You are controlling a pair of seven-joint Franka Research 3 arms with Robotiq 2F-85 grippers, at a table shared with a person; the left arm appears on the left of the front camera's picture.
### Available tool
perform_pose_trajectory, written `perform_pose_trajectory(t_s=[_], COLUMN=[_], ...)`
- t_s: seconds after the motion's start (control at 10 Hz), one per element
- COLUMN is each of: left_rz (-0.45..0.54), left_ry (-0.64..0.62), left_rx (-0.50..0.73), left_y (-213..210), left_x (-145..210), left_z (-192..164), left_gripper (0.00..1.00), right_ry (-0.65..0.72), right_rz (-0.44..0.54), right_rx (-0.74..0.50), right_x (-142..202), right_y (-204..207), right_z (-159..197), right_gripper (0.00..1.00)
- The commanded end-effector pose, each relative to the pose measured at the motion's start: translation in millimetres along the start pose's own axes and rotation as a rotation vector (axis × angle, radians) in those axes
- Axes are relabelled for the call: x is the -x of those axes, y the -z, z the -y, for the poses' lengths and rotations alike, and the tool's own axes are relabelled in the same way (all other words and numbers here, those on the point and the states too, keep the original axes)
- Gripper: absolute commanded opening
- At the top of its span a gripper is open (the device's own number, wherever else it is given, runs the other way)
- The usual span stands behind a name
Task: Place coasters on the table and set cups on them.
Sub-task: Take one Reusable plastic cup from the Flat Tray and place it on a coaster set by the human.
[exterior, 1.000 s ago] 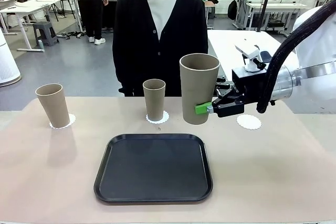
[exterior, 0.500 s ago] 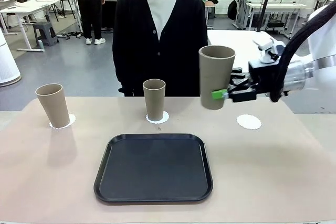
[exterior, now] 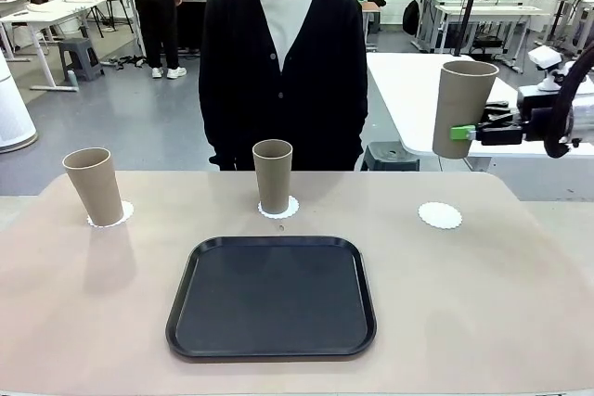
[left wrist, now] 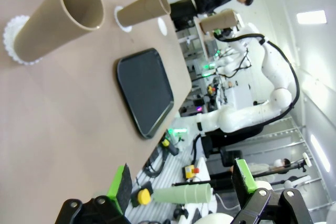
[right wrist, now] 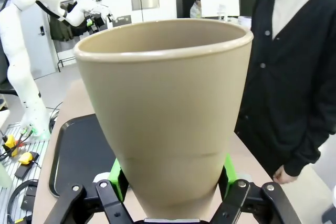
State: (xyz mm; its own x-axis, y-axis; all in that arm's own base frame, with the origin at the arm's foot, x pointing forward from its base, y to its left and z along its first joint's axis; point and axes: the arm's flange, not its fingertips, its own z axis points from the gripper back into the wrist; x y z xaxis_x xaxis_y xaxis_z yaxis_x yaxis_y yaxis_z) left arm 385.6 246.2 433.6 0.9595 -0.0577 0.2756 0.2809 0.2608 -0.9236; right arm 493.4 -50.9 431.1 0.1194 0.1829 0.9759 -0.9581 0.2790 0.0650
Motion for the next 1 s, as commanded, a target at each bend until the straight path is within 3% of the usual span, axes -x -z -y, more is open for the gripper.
perform_pose_trajectory(t_s=[0.0,0.3,0.4,0.7,0.9], left_rz=[0.006,0.006,0.006,0.006,0.006], left_ry=[0.004,0.004,0.004,0.004,0.004], left_rx=[0.000,0.000,0.000,0.000,0.000], left_y=[-0.4,-0.4,-0.4,-0.4,-0.4], left_x=[1.0,1.0,1.0,1.0,1.0], left_z=[2.3,2.3,2.3,2.3,2.3], left_gripper=[1.00,1.00,1.00,1.00,1.00], right_ry=[0.013,0.007,-0.003,-0.005,-0.061], right_rz=[-0.029,-0.012,-0.009,-0.009,-0.026], right_rx=[-0.002,0.081,0.034,0.046,-0.044], right_x=[-6.3,-11.5,0.7,-0.9,13.4], right_y=[-15.5,-32.6,-28.0,-32.8,-18.5], right_z=[0.4,-6.4,1.9,1.2,14.6], right_gripper=[0.81,0.81,0.81,0.81,0.81])
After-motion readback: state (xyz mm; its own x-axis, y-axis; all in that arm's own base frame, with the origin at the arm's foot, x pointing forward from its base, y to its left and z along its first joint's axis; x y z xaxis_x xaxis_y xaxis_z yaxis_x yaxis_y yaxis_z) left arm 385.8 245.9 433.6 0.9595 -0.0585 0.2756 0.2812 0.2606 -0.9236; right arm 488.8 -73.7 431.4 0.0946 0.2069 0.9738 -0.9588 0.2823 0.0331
